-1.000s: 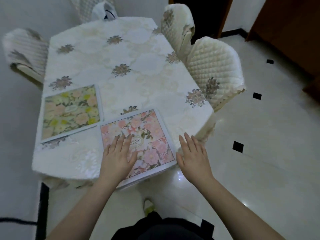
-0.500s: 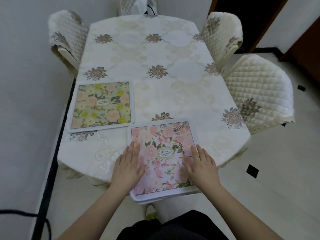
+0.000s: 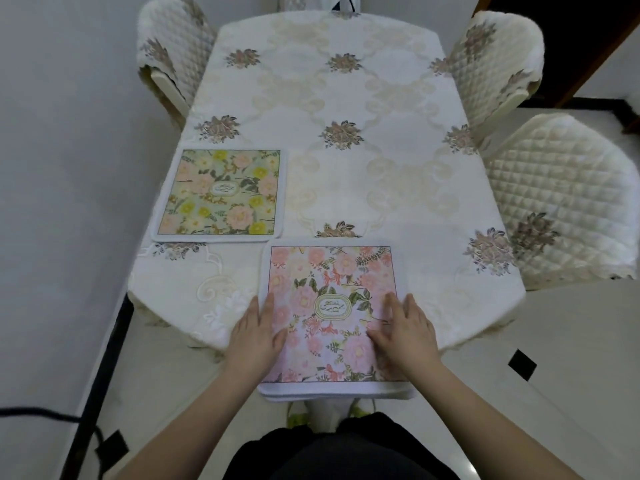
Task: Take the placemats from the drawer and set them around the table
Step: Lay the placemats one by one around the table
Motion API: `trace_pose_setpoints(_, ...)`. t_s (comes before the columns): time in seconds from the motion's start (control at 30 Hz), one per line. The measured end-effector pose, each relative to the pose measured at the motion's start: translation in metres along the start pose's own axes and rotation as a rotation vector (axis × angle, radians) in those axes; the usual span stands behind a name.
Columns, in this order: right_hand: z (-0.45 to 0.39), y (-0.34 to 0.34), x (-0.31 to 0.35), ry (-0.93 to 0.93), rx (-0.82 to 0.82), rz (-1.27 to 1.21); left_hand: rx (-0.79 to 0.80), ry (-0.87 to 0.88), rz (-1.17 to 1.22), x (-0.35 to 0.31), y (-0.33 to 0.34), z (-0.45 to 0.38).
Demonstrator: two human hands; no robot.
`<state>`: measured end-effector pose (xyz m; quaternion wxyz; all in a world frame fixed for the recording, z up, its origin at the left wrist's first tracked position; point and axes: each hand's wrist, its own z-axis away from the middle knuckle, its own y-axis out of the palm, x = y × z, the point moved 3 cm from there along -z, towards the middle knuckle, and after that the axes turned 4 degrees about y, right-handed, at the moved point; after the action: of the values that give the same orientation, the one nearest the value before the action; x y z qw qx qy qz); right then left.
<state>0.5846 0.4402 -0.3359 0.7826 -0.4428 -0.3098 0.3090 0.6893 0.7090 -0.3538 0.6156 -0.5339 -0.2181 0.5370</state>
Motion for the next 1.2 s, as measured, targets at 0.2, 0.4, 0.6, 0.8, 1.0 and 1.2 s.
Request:
trace_pose_setpoints(0.2,-0.002,0.002,-0.002,0.004,0.017,-0.072,-0.036,-0.035,0.205,-0.008,-0.004,0.002)
trace_pose_setpoints(0.4,0.000,-0.005,-0.003,-0.038,-0.038,-0.213,-0.181,-0.008,0.326,-0.013,-0.011,0.015)
trace_pose_setpoints(0.6,0.007,-0.023,-0.009,0.104,-0.053,-0.798,-0.226,-0.103,0.723,-0.017,-0.024,0.025)
trace_pose_setpoints(0.8,0.003,-0.026,-0.016,0.134,0.078,-0.850,-0.090,-0.306,1.111,-0.007,-0.026,0.018)
trace_pose_setpoints(1.0,0.016,-0.032,-0.017,0.147,0.022,-0.872,-0.116,-0.190,0.870,-0.021,-0.036,0.015)
trace_pose_setpoints(1.2,0.037,-0.051,-0.030,0.202,-0.123,-0.988,-0.122,-0.008,0.835,-0.037,-0.062,0.005)
